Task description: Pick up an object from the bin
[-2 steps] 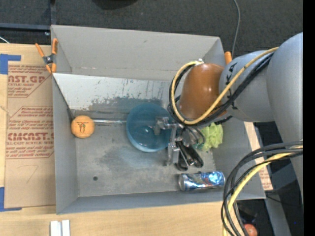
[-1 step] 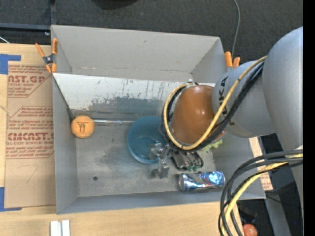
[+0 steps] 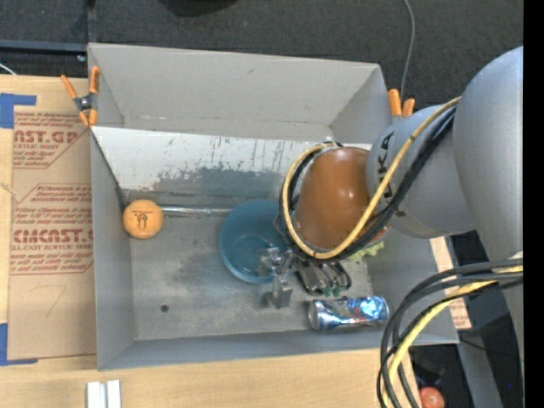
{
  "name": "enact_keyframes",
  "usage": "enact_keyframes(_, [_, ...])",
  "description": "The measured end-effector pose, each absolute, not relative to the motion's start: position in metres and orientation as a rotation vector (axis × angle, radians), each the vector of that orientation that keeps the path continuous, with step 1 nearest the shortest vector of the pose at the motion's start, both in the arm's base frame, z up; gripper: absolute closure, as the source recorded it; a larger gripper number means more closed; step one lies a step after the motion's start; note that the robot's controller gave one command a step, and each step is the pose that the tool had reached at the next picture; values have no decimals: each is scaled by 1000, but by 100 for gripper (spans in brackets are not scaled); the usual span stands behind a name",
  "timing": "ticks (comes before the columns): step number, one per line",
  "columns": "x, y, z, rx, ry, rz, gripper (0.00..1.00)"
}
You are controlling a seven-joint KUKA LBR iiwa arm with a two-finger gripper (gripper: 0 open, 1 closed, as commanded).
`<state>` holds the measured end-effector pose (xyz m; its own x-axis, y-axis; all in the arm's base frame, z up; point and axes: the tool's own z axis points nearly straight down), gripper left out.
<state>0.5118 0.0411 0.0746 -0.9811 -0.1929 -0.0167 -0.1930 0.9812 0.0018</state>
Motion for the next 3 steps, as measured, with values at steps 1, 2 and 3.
enact_keyframes(1, [505,28,143,-311,3103,5,100])
enact_keyframes(2, [492,31,198,-325,3107,8,100])
enact_keyframes(3, [492,31,198,-326,3107,8,100])
